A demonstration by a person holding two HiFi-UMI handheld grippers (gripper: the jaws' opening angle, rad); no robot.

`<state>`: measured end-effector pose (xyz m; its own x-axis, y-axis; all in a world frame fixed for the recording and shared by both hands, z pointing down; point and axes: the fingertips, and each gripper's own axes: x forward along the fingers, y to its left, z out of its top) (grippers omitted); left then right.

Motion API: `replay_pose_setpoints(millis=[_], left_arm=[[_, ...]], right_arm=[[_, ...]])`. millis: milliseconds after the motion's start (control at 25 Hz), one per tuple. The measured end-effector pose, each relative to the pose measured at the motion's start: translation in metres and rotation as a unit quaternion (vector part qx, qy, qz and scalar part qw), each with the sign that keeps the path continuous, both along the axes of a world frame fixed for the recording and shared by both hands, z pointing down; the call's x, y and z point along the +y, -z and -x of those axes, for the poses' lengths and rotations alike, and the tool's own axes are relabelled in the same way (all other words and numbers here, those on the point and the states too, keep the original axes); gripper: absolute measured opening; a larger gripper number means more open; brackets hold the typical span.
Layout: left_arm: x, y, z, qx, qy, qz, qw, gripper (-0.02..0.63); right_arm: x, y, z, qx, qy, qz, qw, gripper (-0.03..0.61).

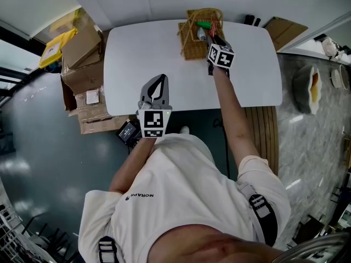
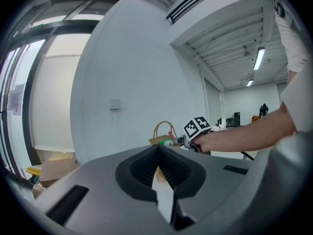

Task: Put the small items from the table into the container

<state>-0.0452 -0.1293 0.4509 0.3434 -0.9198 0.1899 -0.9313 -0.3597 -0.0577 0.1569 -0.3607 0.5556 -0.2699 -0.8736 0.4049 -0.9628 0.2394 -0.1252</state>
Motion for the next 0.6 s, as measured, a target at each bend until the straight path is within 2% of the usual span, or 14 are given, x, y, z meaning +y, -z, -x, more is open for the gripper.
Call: replay_pose_setpoints(millis=[600], left_arm=[[-0.003, -0.001, -0.001, 0.002, 0.002, 0.001, 1.0000, 0.003]], right_arm=[[0.006, 0.011, -0.002, -0.007, 0.003, -0.019, 1.000, 0.123]])
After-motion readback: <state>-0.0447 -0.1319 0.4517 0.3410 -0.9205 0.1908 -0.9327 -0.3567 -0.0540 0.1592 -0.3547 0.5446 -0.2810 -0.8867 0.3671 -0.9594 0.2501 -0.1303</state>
